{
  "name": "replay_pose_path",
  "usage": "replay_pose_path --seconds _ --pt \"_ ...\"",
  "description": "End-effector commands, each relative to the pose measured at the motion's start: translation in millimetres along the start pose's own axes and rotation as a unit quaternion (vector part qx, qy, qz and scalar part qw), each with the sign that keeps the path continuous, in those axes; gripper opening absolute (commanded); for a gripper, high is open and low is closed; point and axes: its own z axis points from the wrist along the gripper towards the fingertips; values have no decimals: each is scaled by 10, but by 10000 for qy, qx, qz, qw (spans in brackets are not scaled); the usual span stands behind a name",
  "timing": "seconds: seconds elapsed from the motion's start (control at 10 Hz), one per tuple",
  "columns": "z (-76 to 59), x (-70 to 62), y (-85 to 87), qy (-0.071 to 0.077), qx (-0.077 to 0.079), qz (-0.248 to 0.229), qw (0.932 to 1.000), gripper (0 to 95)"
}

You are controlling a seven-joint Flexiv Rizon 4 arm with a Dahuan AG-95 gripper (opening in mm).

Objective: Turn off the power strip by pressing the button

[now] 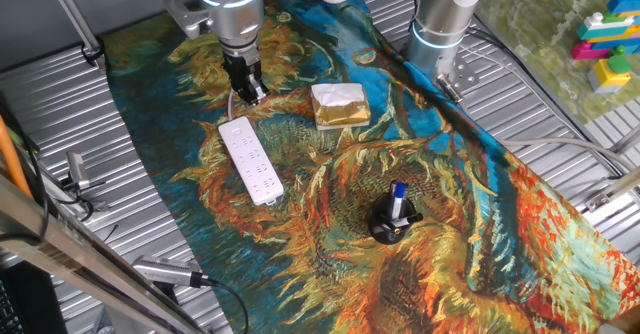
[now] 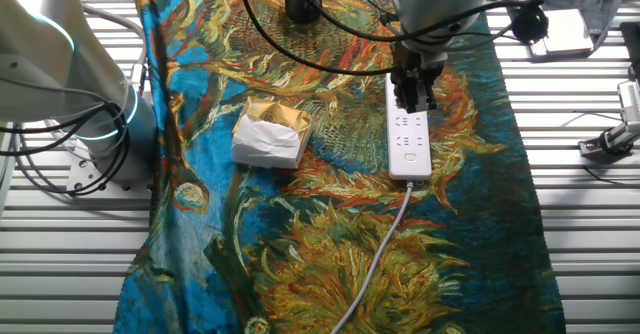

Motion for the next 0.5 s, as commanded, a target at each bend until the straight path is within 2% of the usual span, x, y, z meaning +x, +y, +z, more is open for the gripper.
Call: replay_pose_path --seconds 0.1,0.5 --pt "3 -1 0 -8 12 -44 10000 0" --pt "4 0 1 3 -12 -128 9999 0"
